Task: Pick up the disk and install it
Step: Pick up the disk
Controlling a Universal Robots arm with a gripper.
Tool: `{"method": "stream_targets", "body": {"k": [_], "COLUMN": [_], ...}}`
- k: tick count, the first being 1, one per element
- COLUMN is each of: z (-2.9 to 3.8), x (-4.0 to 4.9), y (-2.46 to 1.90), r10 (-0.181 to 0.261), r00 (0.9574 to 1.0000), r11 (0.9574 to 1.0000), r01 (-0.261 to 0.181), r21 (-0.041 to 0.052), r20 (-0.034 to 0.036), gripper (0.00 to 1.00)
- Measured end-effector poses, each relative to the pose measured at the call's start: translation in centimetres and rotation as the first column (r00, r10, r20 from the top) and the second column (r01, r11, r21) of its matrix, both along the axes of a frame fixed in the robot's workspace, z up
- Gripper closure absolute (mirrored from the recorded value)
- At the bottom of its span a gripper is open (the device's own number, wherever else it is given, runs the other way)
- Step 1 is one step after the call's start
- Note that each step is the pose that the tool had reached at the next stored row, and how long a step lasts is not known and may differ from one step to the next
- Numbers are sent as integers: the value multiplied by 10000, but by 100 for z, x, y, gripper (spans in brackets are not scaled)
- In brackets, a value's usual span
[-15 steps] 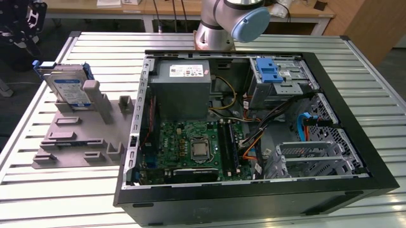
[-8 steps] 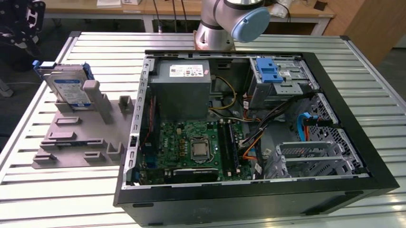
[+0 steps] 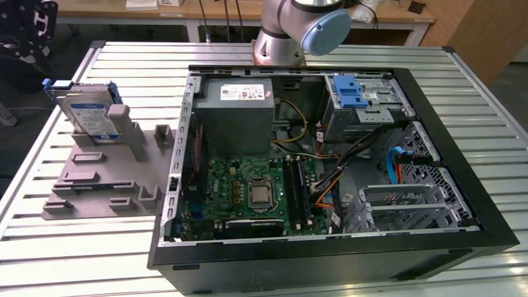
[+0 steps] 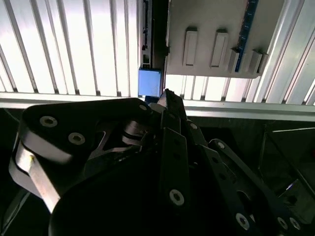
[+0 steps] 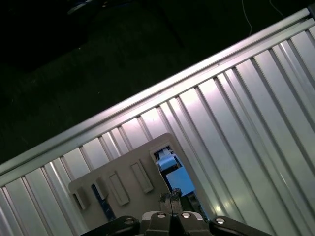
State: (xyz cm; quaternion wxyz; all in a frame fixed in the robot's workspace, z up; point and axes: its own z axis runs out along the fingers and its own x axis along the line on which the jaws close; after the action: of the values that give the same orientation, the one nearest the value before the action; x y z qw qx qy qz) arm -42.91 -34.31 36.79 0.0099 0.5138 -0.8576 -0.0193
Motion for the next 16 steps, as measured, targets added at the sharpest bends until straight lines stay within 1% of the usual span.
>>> {"method": "stream_targets", "body": {"k": [6,11,14,16], "z": [0,-1,-2,-3], "x": [0,0,0,0], "y": [0,0,0,0], "r10": [305,588,858,1159], "r00": [9995,9983,9963,9933], "r11": [9995,9983,9963,9933], "r01": [-305,-588,-858,-1159], "r21": [0,5,13,17], "r20": [0,1,1,2], "gripper": [89,89,89,89]}}
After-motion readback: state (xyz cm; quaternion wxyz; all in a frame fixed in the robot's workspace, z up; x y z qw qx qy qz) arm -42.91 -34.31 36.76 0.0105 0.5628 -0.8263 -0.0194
